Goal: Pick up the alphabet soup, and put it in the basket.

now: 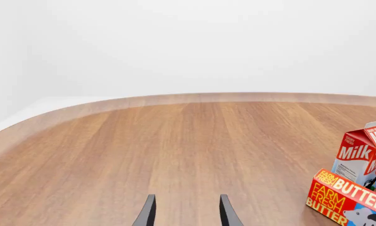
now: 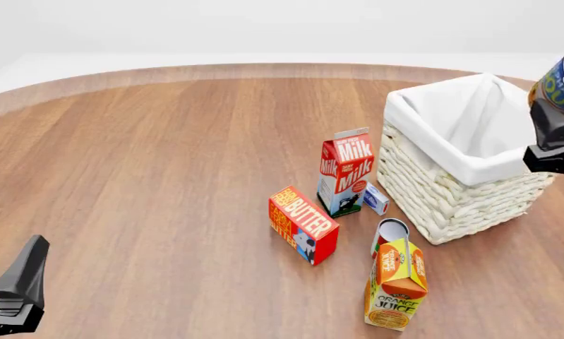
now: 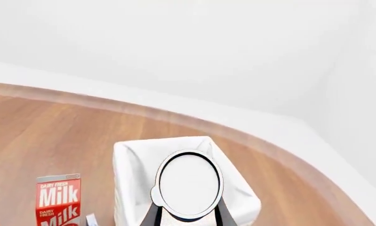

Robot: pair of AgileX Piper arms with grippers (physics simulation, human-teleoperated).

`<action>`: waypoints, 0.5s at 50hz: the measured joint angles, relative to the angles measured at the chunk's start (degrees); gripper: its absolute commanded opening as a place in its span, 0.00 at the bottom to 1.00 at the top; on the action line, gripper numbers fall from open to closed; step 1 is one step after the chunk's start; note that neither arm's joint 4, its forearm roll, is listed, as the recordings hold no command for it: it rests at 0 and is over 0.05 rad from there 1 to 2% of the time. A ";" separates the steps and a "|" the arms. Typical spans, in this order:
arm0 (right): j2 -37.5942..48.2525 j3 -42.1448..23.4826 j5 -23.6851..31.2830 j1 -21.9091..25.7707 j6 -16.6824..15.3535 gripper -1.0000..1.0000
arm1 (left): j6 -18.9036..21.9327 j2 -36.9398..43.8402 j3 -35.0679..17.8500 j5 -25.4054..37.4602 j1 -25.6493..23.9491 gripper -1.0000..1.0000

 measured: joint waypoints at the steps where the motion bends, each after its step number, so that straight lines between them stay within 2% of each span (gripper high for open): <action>1: 0.26 -0.33 0.01 -0.08 0.03 0.00 | 0.00 0.00 0.00 0.00 0.00 1.00; 25: 3.82 -8.77 5.05 0.31 -0.28 0.00 | 0.00 0.00 0.00 0.00 0.00 1.00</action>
